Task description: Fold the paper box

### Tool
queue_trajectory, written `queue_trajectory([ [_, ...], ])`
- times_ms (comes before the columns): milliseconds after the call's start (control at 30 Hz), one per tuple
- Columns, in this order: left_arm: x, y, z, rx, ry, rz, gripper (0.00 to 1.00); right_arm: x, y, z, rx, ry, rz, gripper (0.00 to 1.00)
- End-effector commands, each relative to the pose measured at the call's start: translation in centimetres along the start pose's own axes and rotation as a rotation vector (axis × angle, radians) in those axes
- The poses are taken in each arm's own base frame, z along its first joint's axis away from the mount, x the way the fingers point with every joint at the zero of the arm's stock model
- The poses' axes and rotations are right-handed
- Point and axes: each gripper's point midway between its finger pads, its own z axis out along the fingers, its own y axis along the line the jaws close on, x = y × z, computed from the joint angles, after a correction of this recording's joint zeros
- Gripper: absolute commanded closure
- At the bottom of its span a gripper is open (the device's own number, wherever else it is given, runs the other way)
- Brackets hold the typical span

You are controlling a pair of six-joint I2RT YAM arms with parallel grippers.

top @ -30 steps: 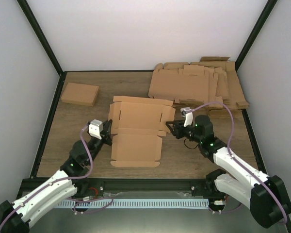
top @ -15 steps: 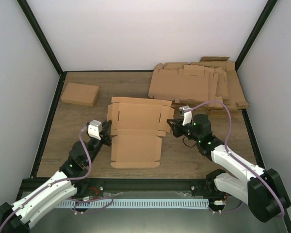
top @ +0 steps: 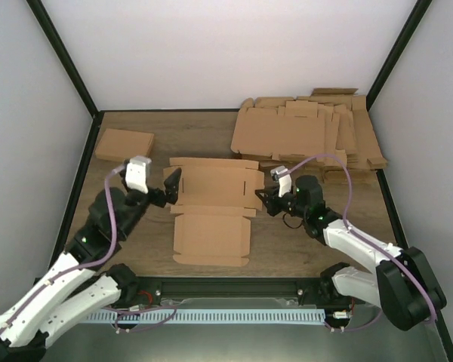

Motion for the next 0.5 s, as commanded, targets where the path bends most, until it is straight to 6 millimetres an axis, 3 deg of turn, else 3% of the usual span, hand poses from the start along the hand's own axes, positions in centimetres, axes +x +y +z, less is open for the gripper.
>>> queue_trajectory([
  [0, 1.1, -2.6, 1.1, 0.119, 0.248, 0.249, 0.00, -2.3, 2.0, 0.4, -0.089, -0.027, -0.144, 0.92],
  [200, 1.3, -2.3, 4.1, 0.185, 0.341, 0.379, 0.00, -2.1, 1.8, 0.6, -0.083, -0.014, -0.245, 0.99],
  [367, 1.7, -0.6, 6.6, 0.161, 0.425, 0.456, 0.00, -2.3, 0.9, 1.0, -0.037, -0.014, -0.355, 0.99],
  [467, 2.0, -1.1, 7.2, 0.200, 0.479, 0.499, 0.01, -2.9, 0.8, 1.5, -0.036, -0.030, -0.407, 0.99],
])
